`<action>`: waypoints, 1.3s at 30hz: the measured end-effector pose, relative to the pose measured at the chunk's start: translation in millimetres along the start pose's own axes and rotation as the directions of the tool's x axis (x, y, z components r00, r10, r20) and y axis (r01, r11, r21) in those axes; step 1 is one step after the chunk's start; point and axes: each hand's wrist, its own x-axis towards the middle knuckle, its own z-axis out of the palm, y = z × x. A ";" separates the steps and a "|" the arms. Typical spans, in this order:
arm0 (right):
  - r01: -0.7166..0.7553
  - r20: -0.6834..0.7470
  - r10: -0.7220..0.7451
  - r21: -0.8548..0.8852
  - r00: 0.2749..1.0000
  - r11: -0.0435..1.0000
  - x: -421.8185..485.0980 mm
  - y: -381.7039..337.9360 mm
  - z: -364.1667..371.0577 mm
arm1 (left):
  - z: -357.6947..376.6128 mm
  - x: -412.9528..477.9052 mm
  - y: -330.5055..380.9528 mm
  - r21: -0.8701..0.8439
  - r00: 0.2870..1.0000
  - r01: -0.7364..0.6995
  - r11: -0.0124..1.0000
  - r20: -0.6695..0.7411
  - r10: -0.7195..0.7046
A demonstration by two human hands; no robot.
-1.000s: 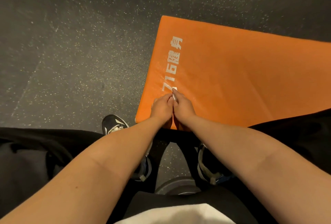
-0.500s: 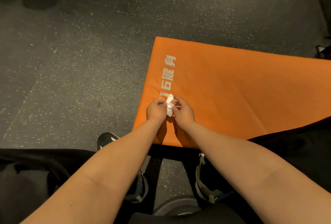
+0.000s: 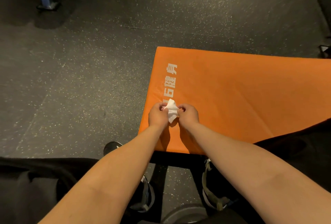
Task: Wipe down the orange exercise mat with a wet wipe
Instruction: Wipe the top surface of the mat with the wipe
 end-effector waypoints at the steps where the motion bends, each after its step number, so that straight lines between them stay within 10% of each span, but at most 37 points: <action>1: 0.011 0.007 -0.010 -0.029 1.000 1.000 0.0 -0.3 0.3 | 1.1 -0.9 0.5 -0.004 1.000 0.008 1.000 0.005 -0.007; 25: -0.093 0.094 0.075 0.200 0.993 0.975 14.4 -10.8 -42.6 | 32.1 -11.5 48.0 0.093 0.984 -0.054 0.994 0.175 0.037; 39: -0.044 -0.101 0.059 0.146 0.993 0.988 17.8 3.7 -47.4 | 38.6 -10.8 49.4 -0.002 0.993 -0.013 1.000 0.120 0.013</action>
